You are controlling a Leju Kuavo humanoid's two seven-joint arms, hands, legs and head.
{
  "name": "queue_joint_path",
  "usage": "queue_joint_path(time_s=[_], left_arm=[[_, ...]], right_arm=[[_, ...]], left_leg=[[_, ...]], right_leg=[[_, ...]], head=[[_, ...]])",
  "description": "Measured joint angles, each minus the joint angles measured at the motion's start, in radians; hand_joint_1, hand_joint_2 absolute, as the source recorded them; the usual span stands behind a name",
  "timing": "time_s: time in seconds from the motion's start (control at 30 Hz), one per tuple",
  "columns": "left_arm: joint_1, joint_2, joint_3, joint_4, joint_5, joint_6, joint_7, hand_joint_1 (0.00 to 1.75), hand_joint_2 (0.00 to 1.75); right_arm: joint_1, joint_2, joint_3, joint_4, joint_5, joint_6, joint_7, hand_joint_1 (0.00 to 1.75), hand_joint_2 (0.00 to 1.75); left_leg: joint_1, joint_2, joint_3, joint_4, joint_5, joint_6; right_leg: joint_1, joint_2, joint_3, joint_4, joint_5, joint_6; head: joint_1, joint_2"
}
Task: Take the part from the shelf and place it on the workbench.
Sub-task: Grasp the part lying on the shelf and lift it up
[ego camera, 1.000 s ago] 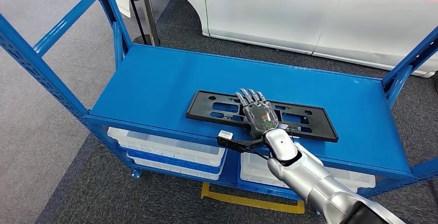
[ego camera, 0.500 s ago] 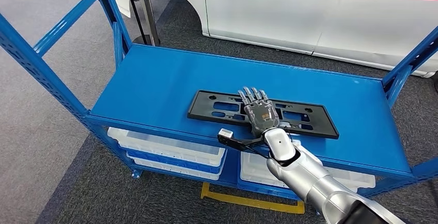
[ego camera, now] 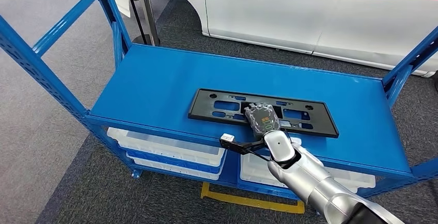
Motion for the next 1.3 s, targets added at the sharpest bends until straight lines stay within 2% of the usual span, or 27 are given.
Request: queue_joint_path(time_s=[1.3], left_arm=[[0.003,0.01,-0.024,0.0,0.012,-0.017,-0.005,0.0,1.75]], right_arm=[[0.003,0.0,-0.006,-0.023,-0.026,0.031,-0.022,1.75,1.75]], left_leg=[[0.0,0.0,0.0,0.0,0.0,0.0]], right_leg=[[0.0,0.0,-0.001,0.0,0.0,0.0]], head=[[0.0,0.0]])
